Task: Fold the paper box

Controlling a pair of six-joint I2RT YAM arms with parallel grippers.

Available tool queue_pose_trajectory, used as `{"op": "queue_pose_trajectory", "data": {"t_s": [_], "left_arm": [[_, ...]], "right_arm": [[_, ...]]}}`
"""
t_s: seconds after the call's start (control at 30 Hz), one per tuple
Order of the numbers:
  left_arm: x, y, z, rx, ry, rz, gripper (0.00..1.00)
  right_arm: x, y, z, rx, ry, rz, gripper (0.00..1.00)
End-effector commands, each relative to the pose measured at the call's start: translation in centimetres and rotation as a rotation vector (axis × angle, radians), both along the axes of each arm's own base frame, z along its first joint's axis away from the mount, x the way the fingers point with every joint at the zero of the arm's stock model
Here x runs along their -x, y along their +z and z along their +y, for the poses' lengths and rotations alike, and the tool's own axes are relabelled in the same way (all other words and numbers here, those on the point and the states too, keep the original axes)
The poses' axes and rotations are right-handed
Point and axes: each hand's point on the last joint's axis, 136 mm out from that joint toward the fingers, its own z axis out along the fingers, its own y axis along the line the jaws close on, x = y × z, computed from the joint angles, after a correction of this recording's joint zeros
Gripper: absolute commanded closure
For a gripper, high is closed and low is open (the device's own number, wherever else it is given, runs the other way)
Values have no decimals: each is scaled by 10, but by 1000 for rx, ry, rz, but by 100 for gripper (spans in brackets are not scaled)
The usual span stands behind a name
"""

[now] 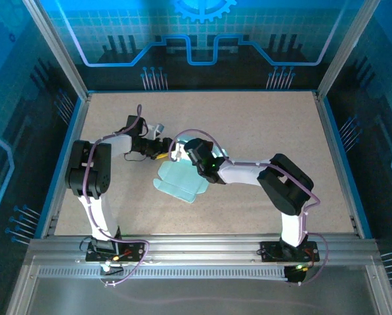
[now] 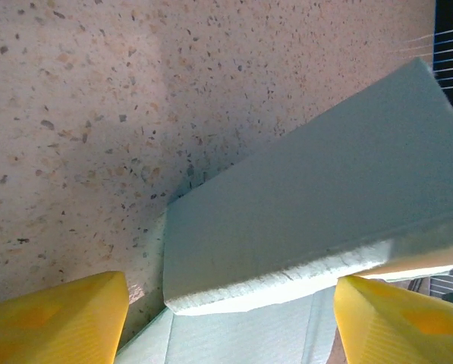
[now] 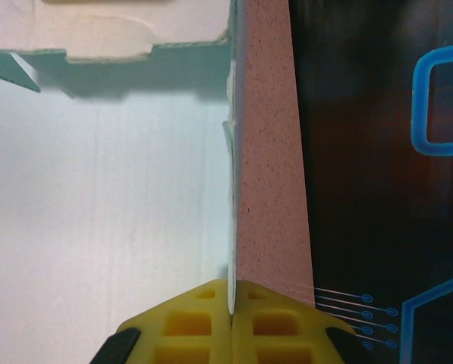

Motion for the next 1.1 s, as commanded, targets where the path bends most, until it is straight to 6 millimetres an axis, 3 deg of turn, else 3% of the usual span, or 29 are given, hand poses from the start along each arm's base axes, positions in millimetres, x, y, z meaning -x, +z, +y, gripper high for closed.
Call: {"op": "queue_pose_trajectory", "data": {"t_s": [0.0,0.1,0.4,0.73,0.93,1.07], "left_arm": [[2,-2,4,-64,8,2,29],[2,3,1,-45,0,-6,27],[-3,51,-2,40,-13,-158,27],[-3,34,10,8,-13,-156,27],[-5,46,11,51,30,-228,27],[-7,54,16,63,50,-267,25]], "right_arm": [[9,3,6,-13,40,67,100],[8,5,7,-12,32,80,100],[2,5,1,0,8,78,100],[-6,13,-2,-3,-14,46,100],[-22,41,1,1,-17,-148,100],[-24,49,6,19,15,-205,100]]}}
